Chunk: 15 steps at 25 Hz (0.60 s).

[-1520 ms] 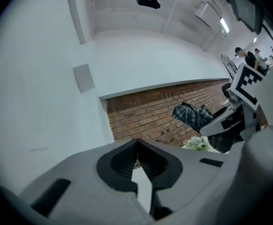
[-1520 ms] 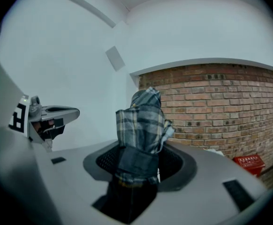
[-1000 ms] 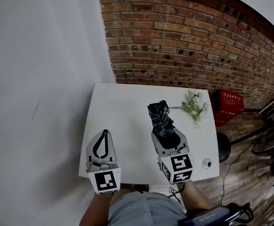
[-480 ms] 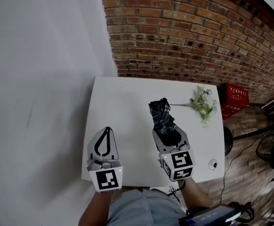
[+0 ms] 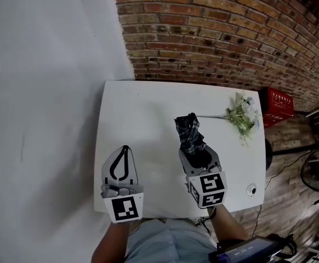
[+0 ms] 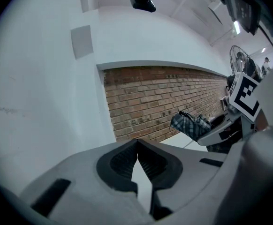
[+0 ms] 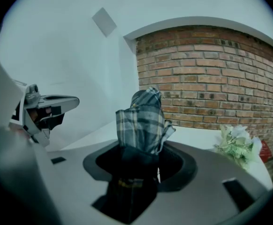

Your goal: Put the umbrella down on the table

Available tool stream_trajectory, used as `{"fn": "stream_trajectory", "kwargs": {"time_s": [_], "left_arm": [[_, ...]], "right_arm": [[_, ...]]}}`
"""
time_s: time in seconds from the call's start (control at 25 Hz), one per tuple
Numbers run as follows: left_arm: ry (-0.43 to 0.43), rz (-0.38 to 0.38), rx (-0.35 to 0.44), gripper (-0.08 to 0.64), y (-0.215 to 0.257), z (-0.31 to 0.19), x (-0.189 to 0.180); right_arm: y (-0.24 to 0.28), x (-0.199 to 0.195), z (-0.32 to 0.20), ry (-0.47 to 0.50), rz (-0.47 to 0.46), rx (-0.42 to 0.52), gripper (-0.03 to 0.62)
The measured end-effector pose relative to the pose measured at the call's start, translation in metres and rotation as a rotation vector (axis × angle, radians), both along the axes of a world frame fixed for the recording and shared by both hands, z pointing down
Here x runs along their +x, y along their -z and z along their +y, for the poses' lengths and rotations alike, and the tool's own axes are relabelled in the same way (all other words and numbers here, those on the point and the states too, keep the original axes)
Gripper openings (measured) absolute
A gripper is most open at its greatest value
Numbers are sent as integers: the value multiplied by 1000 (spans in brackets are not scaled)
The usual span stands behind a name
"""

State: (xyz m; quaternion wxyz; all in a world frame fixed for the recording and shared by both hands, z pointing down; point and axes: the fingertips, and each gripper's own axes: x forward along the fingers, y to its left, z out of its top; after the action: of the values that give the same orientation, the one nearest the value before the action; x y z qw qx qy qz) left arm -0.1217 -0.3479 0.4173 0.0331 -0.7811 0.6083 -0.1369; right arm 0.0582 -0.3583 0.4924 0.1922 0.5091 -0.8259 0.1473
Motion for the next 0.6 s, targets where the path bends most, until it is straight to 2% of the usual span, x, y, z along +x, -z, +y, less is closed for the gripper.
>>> {"fn": "stream_trajectory", "kwargs": {"time_s": [0.6], "left_arm": [[-15,-3,-88,6,-45,-29,-2]], "right_arm": [[-70,2,-9,-17,24,-138,213]]}}
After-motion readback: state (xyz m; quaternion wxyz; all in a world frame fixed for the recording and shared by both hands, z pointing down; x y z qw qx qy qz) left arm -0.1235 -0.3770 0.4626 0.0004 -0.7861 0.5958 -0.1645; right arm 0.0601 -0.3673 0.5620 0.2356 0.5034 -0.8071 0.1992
